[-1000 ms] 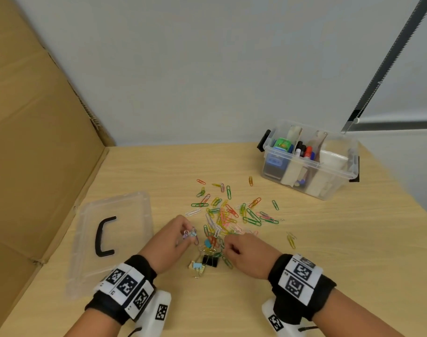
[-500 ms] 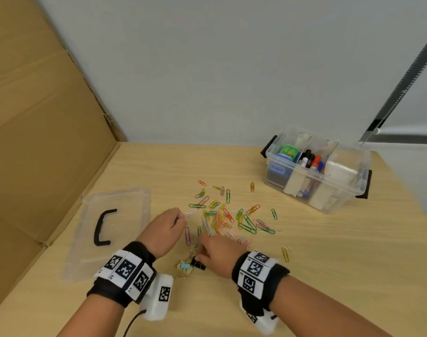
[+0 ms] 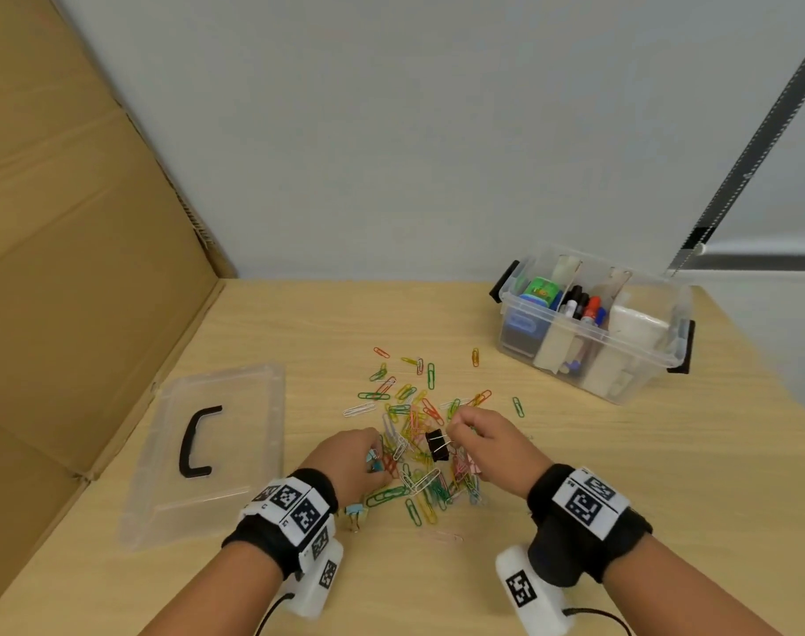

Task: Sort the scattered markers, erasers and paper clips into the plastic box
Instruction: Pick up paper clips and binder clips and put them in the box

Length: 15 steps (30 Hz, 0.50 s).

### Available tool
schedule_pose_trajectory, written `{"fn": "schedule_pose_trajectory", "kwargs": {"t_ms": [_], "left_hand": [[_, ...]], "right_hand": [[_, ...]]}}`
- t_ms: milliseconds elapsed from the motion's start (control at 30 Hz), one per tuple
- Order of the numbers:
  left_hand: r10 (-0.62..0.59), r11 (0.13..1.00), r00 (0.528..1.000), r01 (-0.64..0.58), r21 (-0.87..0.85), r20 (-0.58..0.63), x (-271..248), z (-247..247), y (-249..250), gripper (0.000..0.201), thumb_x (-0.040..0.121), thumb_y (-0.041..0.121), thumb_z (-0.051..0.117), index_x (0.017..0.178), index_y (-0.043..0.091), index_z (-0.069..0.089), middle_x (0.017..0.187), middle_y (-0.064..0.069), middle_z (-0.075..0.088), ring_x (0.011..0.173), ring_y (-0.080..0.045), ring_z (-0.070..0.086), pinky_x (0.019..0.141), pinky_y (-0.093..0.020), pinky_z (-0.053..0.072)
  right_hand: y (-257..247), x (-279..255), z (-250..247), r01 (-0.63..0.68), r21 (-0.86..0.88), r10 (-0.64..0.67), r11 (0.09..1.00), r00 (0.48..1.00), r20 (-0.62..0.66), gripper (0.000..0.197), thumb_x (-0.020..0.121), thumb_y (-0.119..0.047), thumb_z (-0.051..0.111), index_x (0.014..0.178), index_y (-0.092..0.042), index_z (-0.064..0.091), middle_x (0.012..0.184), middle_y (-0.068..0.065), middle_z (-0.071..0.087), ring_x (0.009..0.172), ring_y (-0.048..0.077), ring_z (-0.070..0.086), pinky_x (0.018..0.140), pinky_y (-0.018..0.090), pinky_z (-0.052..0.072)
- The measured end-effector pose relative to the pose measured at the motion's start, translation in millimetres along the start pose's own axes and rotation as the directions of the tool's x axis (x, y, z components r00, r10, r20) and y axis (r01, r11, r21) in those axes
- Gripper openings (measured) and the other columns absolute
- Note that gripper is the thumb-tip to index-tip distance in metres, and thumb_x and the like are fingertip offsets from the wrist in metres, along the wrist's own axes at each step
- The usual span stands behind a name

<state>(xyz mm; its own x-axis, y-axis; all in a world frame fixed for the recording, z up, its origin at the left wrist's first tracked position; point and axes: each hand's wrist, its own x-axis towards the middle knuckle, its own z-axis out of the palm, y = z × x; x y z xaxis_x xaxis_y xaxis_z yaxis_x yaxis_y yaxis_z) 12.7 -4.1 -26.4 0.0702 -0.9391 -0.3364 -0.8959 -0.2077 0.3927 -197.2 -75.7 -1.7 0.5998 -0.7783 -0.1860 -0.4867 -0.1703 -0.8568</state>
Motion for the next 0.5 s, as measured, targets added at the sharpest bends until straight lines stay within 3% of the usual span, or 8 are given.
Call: {"fn": "schedule_pose_trajectory", "kwargs": {"t_ms": [100, 167, 233, 367, 500], "left_hand": [[0.015, 0.999, 1.000, -0.015, 0.030, 0.011, 6.4, 1.2, 0.8, 0.018, 0.086, 0.034, 0.061, 0.094, 0.026, 0.047, 0.097, -0.001, 0.062, 0.083, -0.018, 0.056, 0.067, -0.028, 0.042], [0.020, 1.000, 1.000, -0.020, -0.001, 0.005, 7.4, 0.4, -1.3, 0.014, 0.087, 0.031, 0.061, 0.095, 0.025, 0.050, 0.097, -0.001, 0.062, 0.078, -0.017, 0.054, 0.066, -0.027, 0.041], [0.013, 0.997, 1.000, -0.014, -0.071, -0.022, 8.0, -1.2, -4.7, 0.010, 0.087, 0.028, 0.060, 0.093, 0.025, 0.053, 0.096, -0.002, 0.064, 0.075, -0.017, 0.055, 0.067, -0.028, 0.044], [-0.003, 0.991, 0.999, -0.003, -0.137, -0.048, 8.9, -1.9, -15.6, 0.010, 0.086, 0.031, 0.064, 0.091, 0.024, 0.058, 0.099, 0.002, 0.064, 0.085, -0.015, 0.058, 0.075, -0.029, 0.047], [0.006, 0.991, 1.000, -0.009, -0.134, -0.019, 5.9, -3.9, -24.4, 0.019, 0.084, 0.032, 0.067, 0.098, 0.026, 0.057, 0.104, 0.005, 0.061, 0.090, -0.013, 0.057, 0.078, -0.025, 0.046]], "right_hand": [[8.1, -4.6, -4.7, -0.099, 0.196, 0.103, 0.976, 0.995, -0.009, 0.025, 0.098, -0.020, 0.044, 0.074, -0.014, 0.047, 0.066, 0.003, 0.043, 0.044, 0.006, 0.037, 0.041, 0.017, 0.033], [11.6, -8.8, -6.5, -0.138, 0.311, 0.144, 0.940, 0.990, 0.003, 0.024, 0.098, -0.019, 0.044, 0.075, -0.011, 0.045, 0.065, 0.011, 0.039, 0.043, 0.012, 0.035, 0.040, 0.020, 0.031], [14.2, -12.8, -6.7, -0.169, 0.387, 0.181, 0.906, 0.983, 0.005, 0.024, 0.097, -0.015, 0.042, 0.073, -0.011, 0.043, 0.060, 0.011, 0.039, 0.041, 0.014, 0.032, 0.040, 0.021, 0.028], [21.4, -17.5, -6.0, -0.215, 0.516, 0.239, 0.829, 0.971, 0.021, 0.022, 0.097, -0.015, 0.041, 0.075, -0.012, 0.041, 0.055, 0.004, 0.040, 0.041, 0.014, 0.027, 0.042, 0.019, 0.021], [26.8, -18.9, -4.4, -0.209, 0.612, 0.234, 0.763, 0.971, 0.040, 0.013, 0.097, -0.015, 0.038, 0.085, -0.012, 0.042, 0.061, 0.009, 0.043, 0.040, 0.014, 0.027, 0.040, 0.020, 0.018]]}}
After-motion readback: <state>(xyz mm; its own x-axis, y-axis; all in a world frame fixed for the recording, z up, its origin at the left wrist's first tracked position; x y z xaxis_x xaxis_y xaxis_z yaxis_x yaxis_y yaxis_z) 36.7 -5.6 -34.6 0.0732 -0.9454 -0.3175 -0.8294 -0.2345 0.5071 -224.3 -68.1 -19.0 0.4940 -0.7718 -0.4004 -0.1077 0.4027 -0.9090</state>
